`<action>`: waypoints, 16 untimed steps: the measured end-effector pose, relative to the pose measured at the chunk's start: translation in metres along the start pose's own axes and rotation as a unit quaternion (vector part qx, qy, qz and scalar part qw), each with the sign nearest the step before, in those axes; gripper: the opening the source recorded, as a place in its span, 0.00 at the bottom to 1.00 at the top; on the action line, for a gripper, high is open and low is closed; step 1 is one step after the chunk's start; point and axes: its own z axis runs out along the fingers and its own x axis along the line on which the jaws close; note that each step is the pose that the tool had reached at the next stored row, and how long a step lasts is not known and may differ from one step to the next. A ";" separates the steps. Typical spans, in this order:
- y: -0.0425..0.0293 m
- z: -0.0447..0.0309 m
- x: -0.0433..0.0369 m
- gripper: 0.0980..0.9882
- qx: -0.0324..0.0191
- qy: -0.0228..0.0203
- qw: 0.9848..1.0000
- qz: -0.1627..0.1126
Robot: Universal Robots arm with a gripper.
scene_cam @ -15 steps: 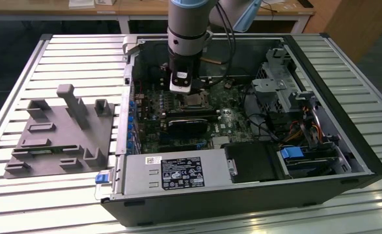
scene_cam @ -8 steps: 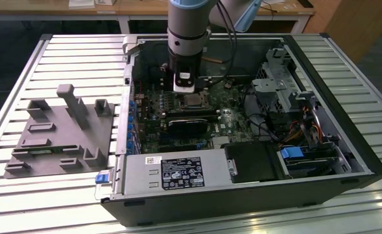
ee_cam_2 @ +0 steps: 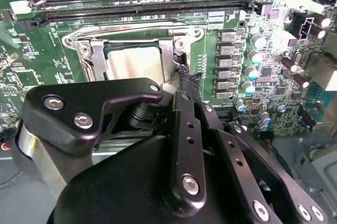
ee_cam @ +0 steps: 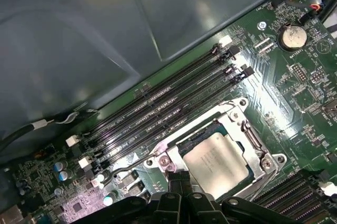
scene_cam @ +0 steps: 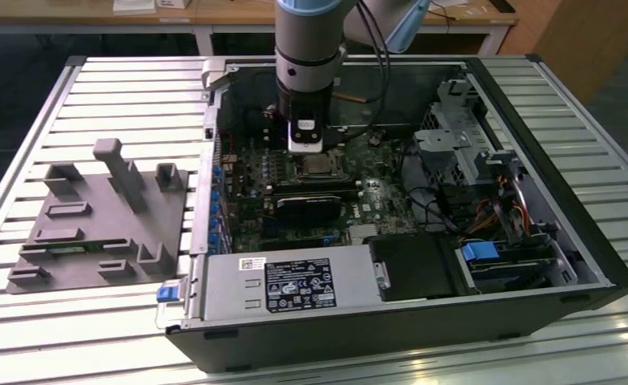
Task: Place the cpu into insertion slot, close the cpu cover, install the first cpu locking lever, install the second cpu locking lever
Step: 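Close the cpu cover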
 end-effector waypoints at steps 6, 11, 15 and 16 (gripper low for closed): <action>0.0000 0.0002 0.0000 0.01 -0.008 -0.008 1.000 -0.025; -0.0001 0.0004 0.0000 0.01 -0.007 -0.007 0.998 -0.064; -0.0001 0.0005 0.0001 0.01 -0.001 -0.008 0.996 -0.090; -0.0003 0.0005 0.0003 0.01 0.005 -0.011 0.996 -0.091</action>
